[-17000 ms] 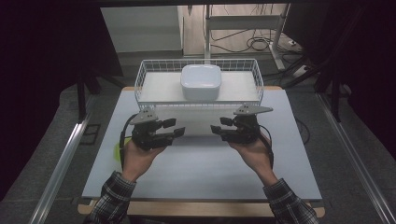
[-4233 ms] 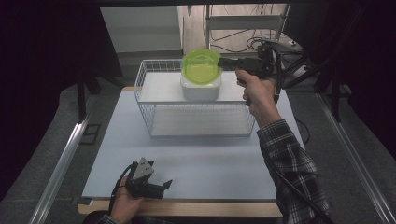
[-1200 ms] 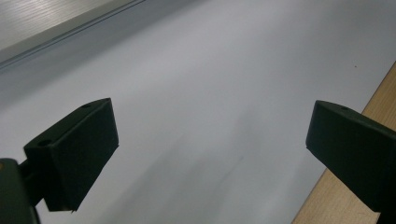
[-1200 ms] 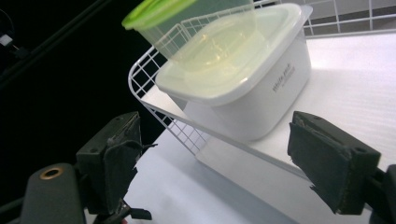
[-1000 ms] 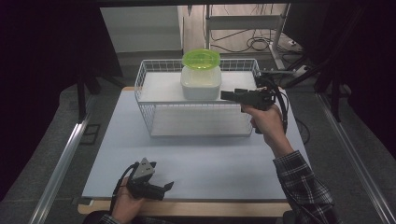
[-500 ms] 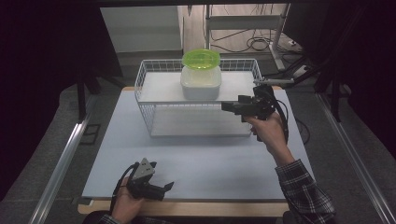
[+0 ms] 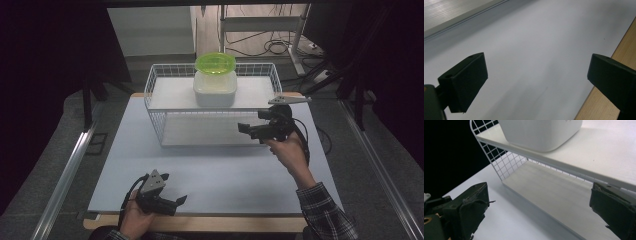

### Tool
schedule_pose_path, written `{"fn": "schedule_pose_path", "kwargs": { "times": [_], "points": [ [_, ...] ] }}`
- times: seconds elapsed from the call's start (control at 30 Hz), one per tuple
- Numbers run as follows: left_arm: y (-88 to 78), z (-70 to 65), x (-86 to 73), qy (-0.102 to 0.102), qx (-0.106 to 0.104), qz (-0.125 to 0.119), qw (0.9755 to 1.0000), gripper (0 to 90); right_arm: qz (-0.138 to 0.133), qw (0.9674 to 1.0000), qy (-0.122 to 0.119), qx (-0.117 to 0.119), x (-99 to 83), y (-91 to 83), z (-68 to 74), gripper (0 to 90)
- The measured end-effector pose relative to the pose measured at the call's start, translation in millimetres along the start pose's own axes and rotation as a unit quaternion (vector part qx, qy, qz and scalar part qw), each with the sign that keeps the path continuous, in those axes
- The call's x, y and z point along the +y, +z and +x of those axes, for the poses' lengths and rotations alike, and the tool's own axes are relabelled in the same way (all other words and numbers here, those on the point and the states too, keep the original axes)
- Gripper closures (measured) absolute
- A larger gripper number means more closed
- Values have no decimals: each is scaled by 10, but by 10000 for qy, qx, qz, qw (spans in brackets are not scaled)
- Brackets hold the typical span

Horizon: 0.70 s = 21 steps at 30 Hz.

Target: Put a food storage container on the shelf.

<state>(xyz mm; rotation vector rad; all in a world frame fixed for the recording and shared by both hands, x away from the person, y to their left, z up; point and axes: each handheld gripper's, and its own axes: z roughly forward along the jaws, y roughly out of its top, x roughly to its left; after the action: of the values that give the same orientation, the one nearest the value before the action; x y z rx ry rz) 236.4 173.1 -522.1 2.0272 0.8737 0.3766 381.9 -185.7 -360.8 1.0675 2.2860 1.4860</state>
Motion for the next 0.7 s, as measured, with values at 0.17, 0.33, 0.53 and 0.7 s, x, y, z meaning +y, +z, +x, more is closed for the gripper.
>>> {"fn": "schedule_pose_path", "kwargs": {
  "times": [0.17, 0.33, 0.53, 0.7],
  "points": [
    [-3, -1, -1, -11, -1, -11, 10000, 27, -14, 9998, -160, -116, -113, 7, 30, 30],
    [0, -3, -1, 7, -1, 15, 10000, 27, 23, 9996, -235, -167, -211, 4, 41, 29],
    [4, -8, 1, 46, 6, 51, 10000, 21, 69, 9992, -321, -213, -363, 17, 44, 29],
    [8, -14, 0, 30, 5, 47, 10000, 21, 136, 9990, -374, -202, -456, 33, 58, 29]
  ]
}}
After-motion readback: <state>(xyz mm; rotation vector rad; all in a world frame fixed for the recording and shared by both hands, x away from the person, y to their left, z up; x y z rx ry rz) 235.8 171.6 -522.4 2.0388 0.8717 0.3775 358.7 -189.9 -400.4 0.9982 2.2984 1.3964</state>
